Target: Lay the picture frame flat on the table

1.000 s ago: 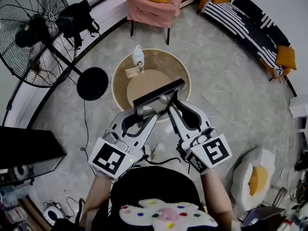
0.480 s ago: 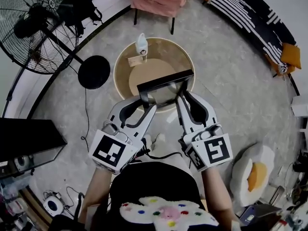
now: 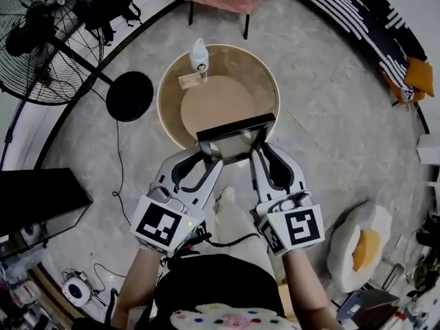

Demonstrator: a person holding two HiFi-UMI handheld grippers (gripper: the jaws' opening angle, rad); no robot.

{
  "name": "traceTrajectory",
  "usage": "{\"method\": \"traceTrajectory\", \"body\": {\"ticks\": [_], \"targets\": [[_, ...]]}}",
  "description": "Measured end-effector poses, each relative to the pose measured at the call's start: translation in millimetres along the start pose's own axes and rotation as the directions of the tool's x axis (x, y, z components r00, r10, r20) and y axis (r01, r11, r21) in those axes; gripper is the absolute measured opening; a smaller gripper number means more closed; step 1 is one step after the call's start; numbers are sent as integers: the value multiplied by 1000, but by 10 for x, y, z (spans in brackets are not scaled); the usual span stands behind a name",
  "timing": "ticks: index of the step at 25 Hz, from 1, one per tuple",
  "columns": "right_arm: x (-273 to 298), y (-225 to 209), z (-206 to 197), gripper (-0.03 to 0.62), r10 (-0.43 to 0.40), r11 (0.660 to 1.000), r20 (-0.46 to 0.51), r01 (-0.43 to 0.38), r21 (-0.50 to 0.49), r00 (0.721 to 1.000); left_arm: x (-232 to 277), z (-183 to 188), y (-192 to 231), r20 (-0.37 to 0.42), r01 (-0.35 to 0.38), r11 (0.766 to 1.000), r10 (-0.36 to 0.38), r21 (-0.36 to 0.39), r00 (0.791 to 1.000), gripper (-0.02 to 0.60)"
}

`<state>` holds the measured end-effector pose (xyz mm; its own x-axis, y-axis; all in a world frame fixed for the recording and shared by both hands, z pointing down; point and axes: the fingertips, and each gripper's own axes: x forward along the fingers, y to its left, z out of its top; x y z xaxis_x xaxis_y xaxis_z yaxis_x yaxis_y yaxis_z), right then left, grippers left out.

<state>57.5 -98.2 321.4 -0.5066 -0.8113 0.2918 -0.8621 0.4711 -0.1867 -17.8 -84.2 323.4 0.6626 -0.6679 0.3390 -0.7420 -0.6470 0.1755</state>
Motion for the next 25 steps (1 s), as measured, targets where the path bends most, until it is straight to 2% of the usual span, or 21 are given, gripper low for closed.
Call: {"method": "traceTrajectory", "body": {"ticks": [8, 13, 16, 25], "targets": [[309, -237, -524, 81, -70, 998, -76, 70, 1, 995, 386, -529, 269, -108, -58, 998, 55, -19, 993, 126], [533, -357, -946, 81, -70, 997, -130, 72, 11, 989, 592, -968, 444, -165, -66, 995, 53, -78, 985, 133], [640, -443, -1226, 81, -72, 996, -162, 78, 34, 984, 727, -1226, 511, -197, -67, 994, 50, -81, 979, 135], [993, -665, -2083, 81, -95, 987, -281, 126, 96, 955, 1104, -2078, 751, -295, -90, 982, 39, -164, 955, 141]]}}
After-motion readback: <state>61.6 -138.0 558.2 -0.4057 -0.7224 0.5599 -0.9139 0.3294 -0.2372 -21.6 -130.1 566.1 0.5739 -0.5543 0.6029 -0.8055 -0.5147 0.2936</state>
